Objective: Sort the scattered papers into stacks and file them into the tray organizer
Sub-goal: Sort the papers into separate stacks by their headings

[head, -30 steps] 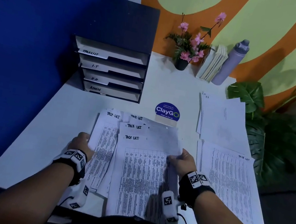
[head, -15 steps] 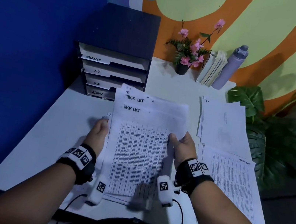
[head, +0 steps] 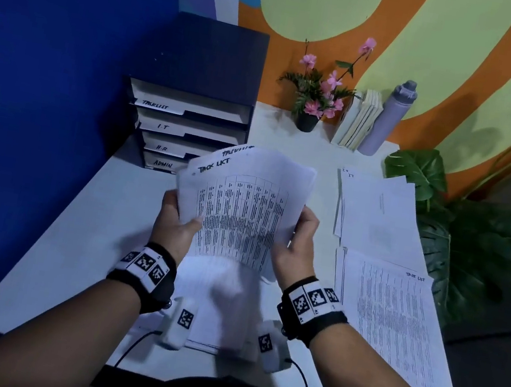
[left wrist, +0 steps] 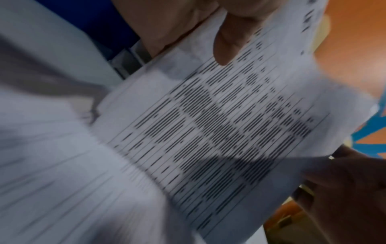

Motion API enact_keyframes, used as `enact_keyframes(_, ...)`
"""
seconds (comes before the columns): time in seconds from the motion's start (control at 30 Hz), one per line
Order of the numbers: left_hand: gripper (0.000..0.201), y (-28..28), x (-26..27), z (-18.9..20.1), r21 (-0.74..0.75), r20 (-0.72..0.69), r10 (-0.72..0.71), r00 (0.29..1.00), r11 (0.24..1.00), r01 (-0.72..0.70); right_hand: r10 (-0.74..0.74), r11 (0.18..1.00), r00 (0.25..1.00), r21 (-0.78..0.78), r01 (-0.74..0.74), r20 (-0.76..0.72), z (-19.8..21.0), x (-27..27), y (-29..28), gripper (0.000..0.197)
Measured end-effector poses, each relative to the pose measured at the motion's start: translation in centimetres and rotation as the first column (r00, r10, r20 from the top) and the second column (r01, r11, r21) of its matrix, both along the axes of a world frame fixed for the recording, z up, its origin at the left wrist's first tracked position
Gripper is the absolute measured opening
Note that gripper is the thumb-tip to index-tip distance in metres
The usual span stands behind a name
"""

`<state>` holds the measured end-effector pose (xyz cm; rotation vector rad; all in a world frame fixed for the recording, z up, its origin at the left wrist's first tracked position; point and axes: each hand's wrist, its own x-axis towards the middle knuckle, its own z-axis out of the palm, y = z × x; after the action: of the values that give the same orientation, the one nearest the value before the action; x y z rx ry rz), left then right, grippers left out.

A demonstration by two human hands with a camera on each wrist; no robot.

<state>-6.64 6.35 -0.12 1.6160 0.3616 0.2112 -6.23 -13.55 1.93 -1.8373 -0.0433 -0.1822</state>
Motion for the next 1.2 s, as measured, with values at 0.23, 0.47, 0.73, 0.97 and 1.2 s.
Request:
enact_keyframes(0.23, 0.045, -0.7, -0.1, -2.6, 0.098, -0.153, 0.018, 0.988, 0.995, -0.003, -0.046, 0.959, 0.996, -0.281, 0.022, -0.081, -2.1, 0.9, -0.6, 0.048)
enact_keyframes(0.47, 0.04, -3.0, 1.8, -3.3, 0.069, -0.217, -0.101, 0.971, 0.991, 0.118, -0.287, 0.919, 0.929, -0.342, 0.198, -0.233, -1.7, 3.3, -8.2, 0.003)
enact_keyframes(0.73, 0.06, -3.0, 1.3, -8.0, 0.53, -0.58, -0.065, 0.812, 0.727, 0.437, -0.58, 0.758, 0.736, -0.562, 0.33, -0.349, -2.5, 0.6, -22.3, 0.034)
enact_keyframes(0.97, 0.066, -2.7, 0.2, -9.6, 0.626, -0.678, 0.016, 0.735, 0.537, 0.565, -0.665, 0.669, 0.623, -0.699, 0.252, -0.412, -3.9, -3.0, -30.1, 0.02)
enact_keyframes(1.2, 0.065, -3.0, 0.2, -9.5, 0.623, -0.697, 0.03, 0.717, 0.52, 0.584, -0.71, 0.416, 0.612, -0.909, -0.034, -0.348, -4.8, -4.1, -30.5, 0.059)
